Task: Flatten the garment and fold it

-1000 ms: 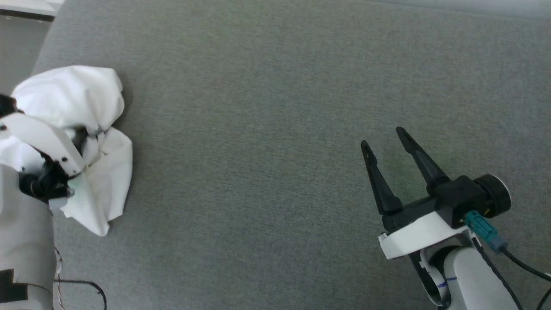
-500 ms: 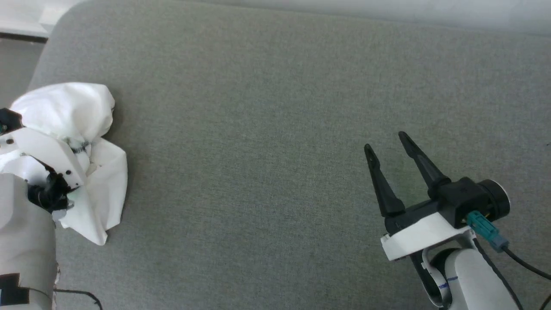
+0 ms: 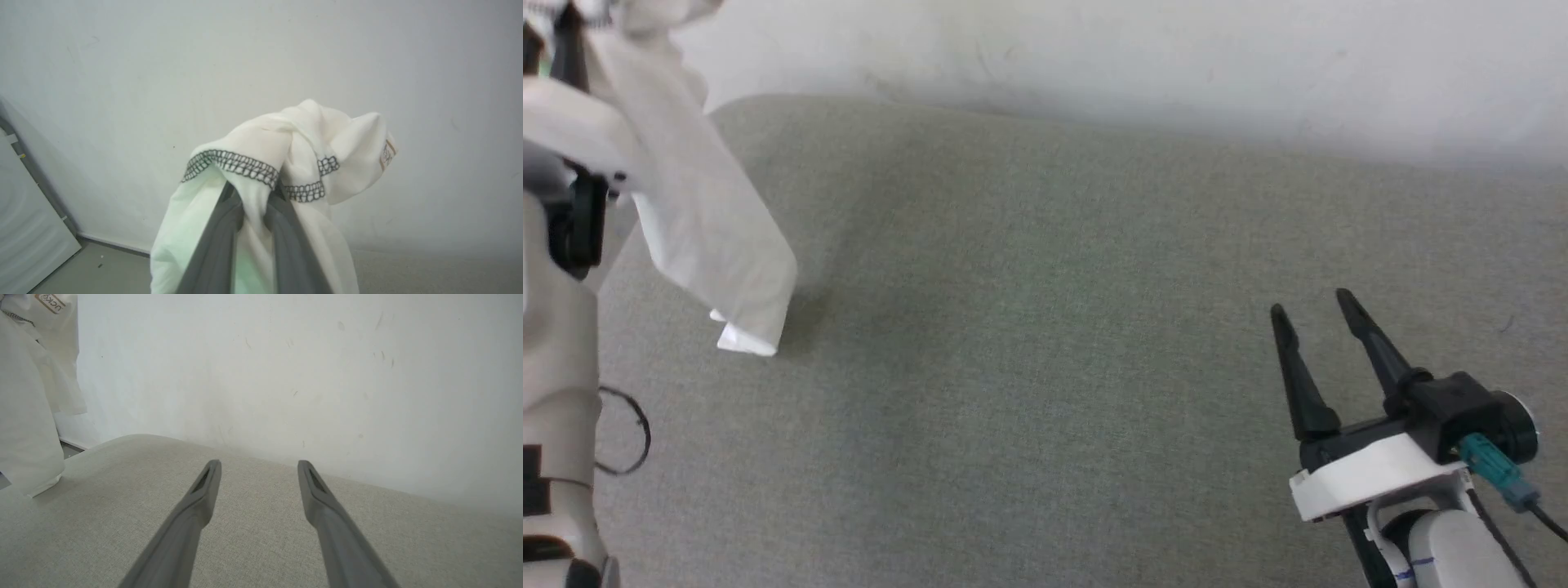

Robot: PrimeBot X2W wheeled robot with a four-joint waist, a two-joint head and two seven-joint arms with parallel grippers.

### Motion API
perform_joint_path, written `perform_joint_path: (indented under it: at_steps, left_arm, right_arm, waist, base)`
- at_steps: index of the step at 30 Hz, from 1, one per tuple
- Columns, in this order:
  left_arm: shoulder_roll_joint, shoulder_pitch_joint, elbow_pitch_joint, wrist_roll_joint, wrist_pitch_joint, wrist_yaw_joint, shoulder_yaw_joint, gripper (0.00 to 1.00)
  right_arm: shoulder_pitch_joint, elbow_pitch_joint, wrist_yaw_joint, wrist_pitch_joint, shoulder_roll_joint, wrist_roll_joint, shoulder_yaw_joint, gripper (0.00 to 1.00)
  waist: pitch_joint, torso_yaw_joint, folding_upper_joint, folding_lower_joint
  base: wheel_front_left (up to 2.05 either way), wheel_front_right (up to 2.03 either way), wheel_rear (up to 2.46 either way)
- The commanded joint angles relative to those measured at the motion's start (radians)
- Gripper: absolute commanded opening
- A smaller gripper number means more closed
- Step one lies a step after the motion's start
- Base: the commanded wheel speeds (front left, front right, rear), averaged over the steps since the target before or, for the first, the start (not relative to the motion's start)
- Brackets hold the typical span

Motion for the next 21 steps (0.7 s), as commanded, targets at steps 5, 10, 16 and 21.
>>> perform_joint_path:
  at_steps: [5,10,16,21]
  left_arm:
    - [-0.061,-0.026,-0.133,0.018,-0.073,-0.016,-0.051,0.0]
    - [-0.153,0.013,-0.288,0.001,-0.065,-0.032,-0.119,0.0]
    - [-0.264,0.111,-0.488,-0.046,-0.001,-0.048,-0.217,0.0]
    - [-0.299,0.255,-0.564,-0.085,0.053,-0.034,-0.248,0.0]
  right_arm:
    - [0.027,-0.037,-0.002,0.008,0.002,0.018,-0.044,1.0]
    - [0.043,-0.063,-0.002,0.019,0.002,0.029,-0.063,1.0]
    - [0.063,-0.08,-0.002,0.03,0.002,0.042,-0.077,1.0]
    - [0.074,-0.087,-0.002,0.034,0.002,0.048,-0.083,1.0]
  waist:
    - [-0.047,-0.079,-0.0001,0.0002]
    - [-0.062,-0.162,-0.0001,0.0002]
    - [-0.069,-0.261,-0.0001,0.0002]
    - [-0.054,-0.329,-0.0001,0.0002]
  base:
    - [0.0,0.0,0.0]
    - [0.0,0.0,0.0]
    - [0.0,0.0,0.0]
    - [0.0,0.0,0.0]
